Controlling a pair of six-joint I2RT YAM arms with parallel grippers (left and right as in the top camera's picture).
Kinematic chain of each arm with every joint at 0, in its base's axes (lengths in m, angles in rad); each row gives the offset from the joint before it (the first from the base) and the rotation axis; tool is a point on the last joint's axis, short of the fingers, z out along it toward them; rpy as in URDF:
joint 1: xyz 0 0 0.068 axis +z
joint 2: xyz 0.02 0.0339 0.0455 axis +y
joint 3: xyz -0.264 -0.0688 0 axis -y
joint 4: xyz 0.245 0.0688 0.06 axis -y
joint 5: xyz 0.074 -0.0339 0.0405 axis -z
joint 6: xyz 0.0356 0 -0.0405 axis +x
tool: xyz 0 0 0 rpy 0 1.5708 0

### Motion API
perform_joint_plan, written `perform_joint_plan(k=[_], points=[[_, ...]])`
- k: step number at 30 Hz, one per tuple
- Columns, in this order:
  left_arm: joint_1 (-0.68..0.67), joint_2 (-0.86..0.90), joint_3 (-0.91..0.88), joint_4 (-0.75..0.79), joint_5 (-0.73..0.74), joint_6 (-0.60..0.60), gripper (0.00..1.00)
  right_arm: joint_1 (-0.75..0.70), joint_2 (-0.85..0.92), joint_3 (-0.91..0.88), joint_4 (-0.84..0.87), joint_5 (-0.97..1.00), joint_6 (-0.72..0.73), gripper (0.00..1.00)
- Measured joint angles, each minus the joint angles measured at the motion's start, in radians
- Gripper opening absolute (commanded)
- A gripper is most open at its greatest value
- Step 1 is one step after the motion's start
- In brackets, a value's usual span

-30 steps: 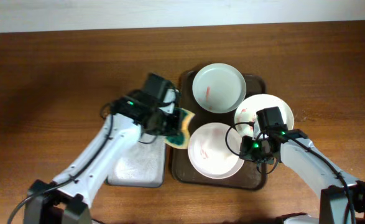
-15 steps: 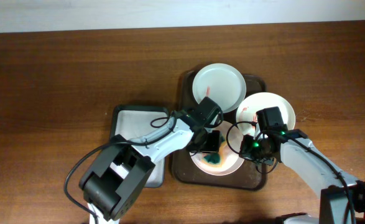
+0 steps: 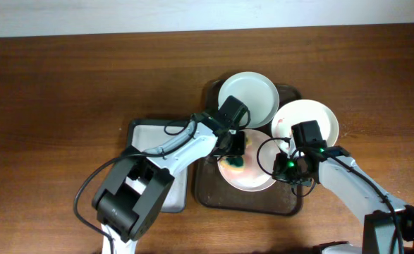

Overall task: Clean dirty plates on tray and stack at the side
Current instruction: 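Scrub the front plate with the sponge in the left gripper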

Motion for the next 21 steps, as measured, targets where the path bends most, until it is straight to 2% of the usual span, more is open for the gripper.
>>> perform_joint_plan(k=[7, 11, 14, 21], points=[[-0.073, 0.031, -0.001, 0.183, 0.084, 0.0, 0.0, 0.019, 0.0, 0.001, -0.01, 0.008, -0.104, 0.04], [-0.067, 0.056, 0.006, 0.177, 0.084, 0.027, 0.0, 0.032, 0.0, 0.003, -0.012, 0.019, -0.105, 0.04], [-0.064, 0.055, 0.031, 0.082, 0.013, 0.072, 0.0, 0.041, 0.0, 0.003, -0.011, 0.012, -0.107, 0.04], [0.004, 0.076, 0.181, -0.311, -0.208, 0.143, 0.0, 0.057, 0.0, 0.006, 0.0, -0.024, -0.067, 0.04]])
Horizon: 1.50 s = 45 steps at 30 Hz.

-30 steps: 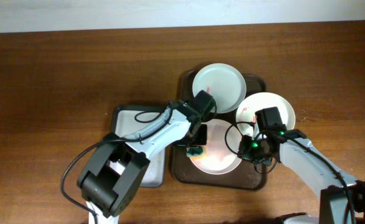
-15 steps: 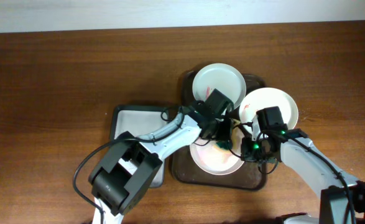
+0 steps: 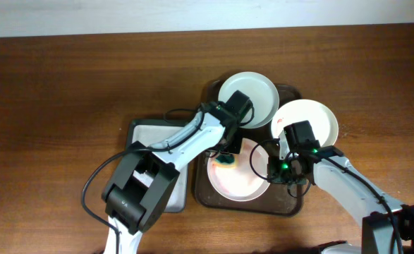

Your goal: Clean dirty plates on tray and stack at the side

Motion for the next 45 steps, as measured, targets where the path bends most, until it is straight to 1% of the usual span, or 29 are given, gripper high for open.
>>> perform_joint_plan(k=[5, 7, 10, 11, 13, 14, 15, 16, 17, 18, 19, 20, 21, 24, 25, 26, 27, 29, 31, 33, 36, 41, 45], points=[[0.011, 0.021, 0.156, -0.251, -0.069, 0.022, 0.0, 0.0, 0.0, 0.0, -0.018, 0.004, 0.035, 0.04], [0.036, 0.013, 0.202, -0.298, -0.066, 0.022, 0.0, 0.0, 0.0, 0.0, -0.02, 0.005, 0.037, 0.04], [0.08, -0.1, 0.209, -0.391, -0.048, 0.023, 0.0, 0.0, 0.0, 0.0, -0.027, 0.008, 0.037, 0.04], [0.099, -0.169, 0.209, -0.44, -0.052, 0.03, 0.0, 0.0, 0.0, 0.0, -0.028, 0.008, 0.036, 0.04], [0.164, -0.313, 0.204, -0.532, -0.115, 0.037, 0.0, 0.0, 0.0, 0.0, -0.029, 0.008, 0.037, 0.04], [0.217, -0.396, 0.171, -0.54, -0.155, 0.037, 0.0, 0.0, 0.0, 0.0, -0.031, 0.008, 0.037, 0.04], [0.26, -0.448, 0.11, -0.513, -0.178, 0.037, 0.0, 0.0, 0.0, 0.0, -0.032, 0.008, 0.036, 0.05], [0.286, -0.484, 0.042, -0.467, -0.175, 0.04, 0.0, 0.0, 0.0, 0.0, -0.032, 0.009, 0.036, 0.04], [0.331, -0.524, -0.091, -0.383, -0.157, 0.05, 0.0, 0.0, 0.0, 0.0, -0.034, 0.011, 0.036, 0.04], [0.362, -0.527, -0.183, -0.321, -0.124, 0.066, 0.08, 0.0, 0.0, 0.0, -0.031, 0.012, 0.036, 0.04], [0.391, -0.521, -0.307, -0.203, -0.055, 0.092, 0.15, 0.0, -0.001, -0.001, -0.027, 0.012, 0.035, 0.04], [0.406, -0.516, -0.371, -0.152, -0.018, 0.105, 0.28, 0.0, -0.001, -0.001, -0.026, 0.013, 0.035, 0.04], [0.421, -0.515, -0.438, -0.13, 0.029, 0.123, 0.45, 0.0, -0.001, 0.002, -0.028, 0.016, 0.034, 0.04], [0.431, -0.52, -0.454, -0.119, 0.07, 0.149, 0.64, 0.0, -0.007, 0.08, -0.199, 0.09, 0.021, 0.04], [0.432, -0.532, -0.454, -0.121, 0.082, 0.158, 0.76, 0.0, -0.02, 0.131, -0.246, 0.128, 0.01, 0.04], [0.432, -0.557, -0.453, -0.122, 0.087, 0.163, 0.82, 0.004, -0.049, 0.193, -0.286, 0.166, 0.003, 0.04], [0.432, -0.582, -0.452, -0.121, 0.09, 0.162, 0.88, 0.008, -0.065, 0.216, -0.298, 0.183, -0.001, 0.04], [0.432, -0.683, -0.446, -0.121, 0.097, 0.171, 0.93, 0.056, -0.144, 0.282, -0.336, 0.272, -0.01, 0.04], [0.432, -0.787, -0.438, -0.121, 0.1, 0.172, 0.98, 0.125, -0.202, 0.303, -0.342, 0.381, -0.013, 0.04], [0.433, -0.851, -0.435, -0.122, 0.102, 0.173, 1.0, 0.208, -0.234, 0.303, -0.352, 0.507, -0.011, 0.04], [0.453, -0.895, -0.435, -0.122, 0.098, 0.172, 1.0, 0.371, -0.243, 0.303, -0.367, 0.748, -0.003, 0.04], [0.458, -0.904, -0.435, -0.122, 0.094, 0.172, 1.0, 0.62, -0.243, 0.303, -0.408, 1.101, 0.026, 0.04], [0.458, -0.904, -0.435, -0.122, 0.094, 0.172, 1.0, 0.738, -0.243, 0.303, -0.417, 1.279, 0.04, 0.04]])
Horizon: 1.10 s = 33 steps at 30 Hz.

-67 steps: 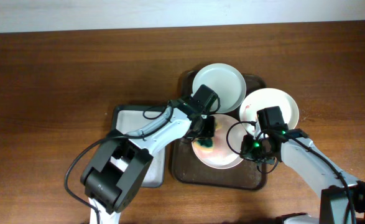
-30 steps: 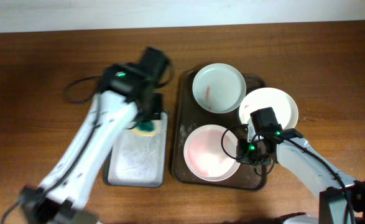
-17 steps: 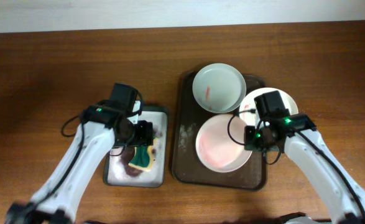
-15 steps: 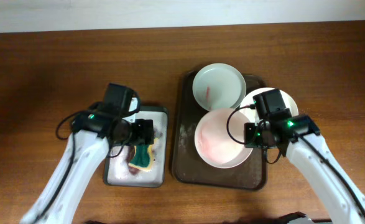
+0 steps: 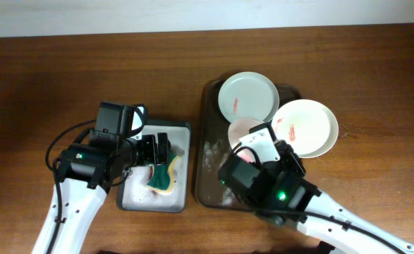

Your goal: Clean dirty plates on tray and stack at the side

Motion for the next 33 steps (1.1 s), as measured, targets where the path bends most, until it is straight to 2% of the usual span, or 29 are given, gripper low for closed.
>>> perform_joint_plan(k=[9, 33], points=[[0.0, 0.0, 0.0, 0.0, 0.0, 0.0, 1.0, 0.052, 0.0, 0.083, -0.069, 0.076, -0.036, 0.04], [0.0, 0.0, 0.0, -0.003, 0.0, 0.0, 1.0, 0.052, 0.0, 0.084, -0.06, 0.071, -0.079, 0.04]])
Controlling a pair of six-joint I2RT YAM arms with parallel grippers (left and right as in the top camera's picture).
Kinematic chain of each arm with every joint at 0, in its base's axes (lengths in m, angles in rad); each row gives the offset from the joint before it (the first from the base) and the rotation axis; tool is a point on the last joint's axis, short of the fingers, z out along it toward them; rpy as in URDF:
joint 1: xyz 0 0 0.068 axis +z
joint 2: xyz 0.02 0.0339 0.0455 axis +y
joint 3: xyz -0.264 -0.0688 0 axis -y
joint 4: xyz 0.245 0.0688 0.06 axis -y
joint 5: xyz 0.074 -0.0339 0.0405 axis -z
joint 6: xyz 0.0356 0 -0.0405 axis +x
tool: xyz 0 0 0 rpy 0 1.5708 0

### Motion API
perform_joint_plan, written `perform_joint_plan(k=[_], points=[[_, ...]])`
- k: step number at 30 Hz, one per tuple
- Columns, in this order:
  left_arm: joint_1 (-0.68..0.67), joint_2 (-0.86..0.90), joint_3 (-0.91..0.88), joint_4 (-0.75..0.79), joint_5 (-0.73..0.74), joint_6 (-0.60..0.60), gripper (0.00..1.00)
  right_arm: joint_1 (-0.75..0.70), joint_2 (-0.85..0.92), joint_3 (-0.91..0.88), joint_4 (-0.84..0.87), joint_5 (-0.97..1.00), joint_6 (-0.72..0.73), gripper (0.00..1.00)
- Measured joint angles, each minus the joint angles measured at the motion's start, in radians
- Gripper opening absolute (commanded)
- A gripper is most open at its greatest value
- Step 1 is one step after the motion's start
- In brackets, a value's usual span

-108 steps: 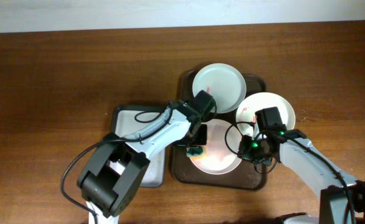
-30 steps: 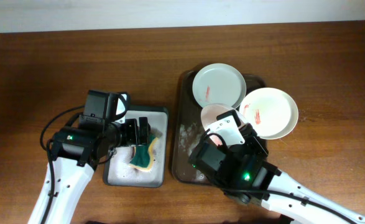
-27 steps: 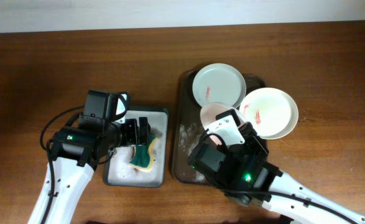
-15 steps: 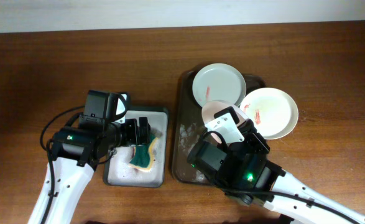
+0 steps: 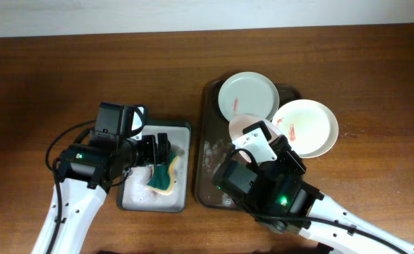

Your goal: Clean dirty plates on tray and stack at the side

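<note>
A brown tray (image 5: 208, 169) carries a white plate (image 5: 247, 97) marked with red at its far end. A second red-smeared plate (image 5: 307, 127) overlaps its right edge. My right arm rises close under the camera, and its gripper (image 5: 257, 141) is shut on a pinkish plate (image 5: 242, 125), most of which the arm hides. At the left, my left gripper (image 5: 160, 154) hangs over a white basin (image 5: 132, 197), shut on a green and yellow sponge (image 5: 166, 178).
Foam specks lie on the brown tray's left part (image 5: 210, 150) and in the basin. Bare wooden table (image 5: 65, 70) spreads to the left, the back and the far right. The basin stands just left of the brown tray.
My right arm has shifted slightly up and to the right with the pinkish plate in it. My left arm and the sponge are almost where they were.
First my left gripper pressed the sponge on the pinkish plate in the middle of the brown tray, with my right gripper at its rim. Later the sponge sat on the plate's far-left part. Then the sponge was over the basin and the plate lifted, as now.
</note>
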Motion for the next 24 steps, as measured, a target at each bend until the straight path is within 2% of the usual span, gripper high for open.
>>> perform_joint_plan(k=[8, 14, 16, 20, 22, 24], points=[[0.0, 0.0, 0.0, 0.0, 0.0, 0.0, 1.0, -0.023, 0.0, 0.004, 0.009, -0.013, 0.015, 0.04], [0.0, 0.0, 0.0, -0.008, 0.0, 0.0, 1.0, -0.047, 0.0, 0.007, 0.006, -0.037, -0.035, 0.04], [0.0, 0.0, 0.0, -0.009, 0.0, 0.0, 1.0, -0.055, 0.0, 0.008, 0.016, -0.053, -0.005, 0.04], [0.0, 0.0, 0.0, -0.019, 0.0, 0.0, 1.0, -0.127, 0.0, 0.008, 0.029, -0.254, 0.106, 0.04], [0.0, 0.0, 0.0, -0.02, 0.0, 0.0, 1.0, -0.283, 0.0, 0.018, 0.053, -0.473, 0.139, 0.04], [0.0, 0.0, 0.0, -0.019, 0.0, 0.0, 1.0, -0.497, 0.0, 0.055, 0.054, -0.729, 0.105, 0.04]])
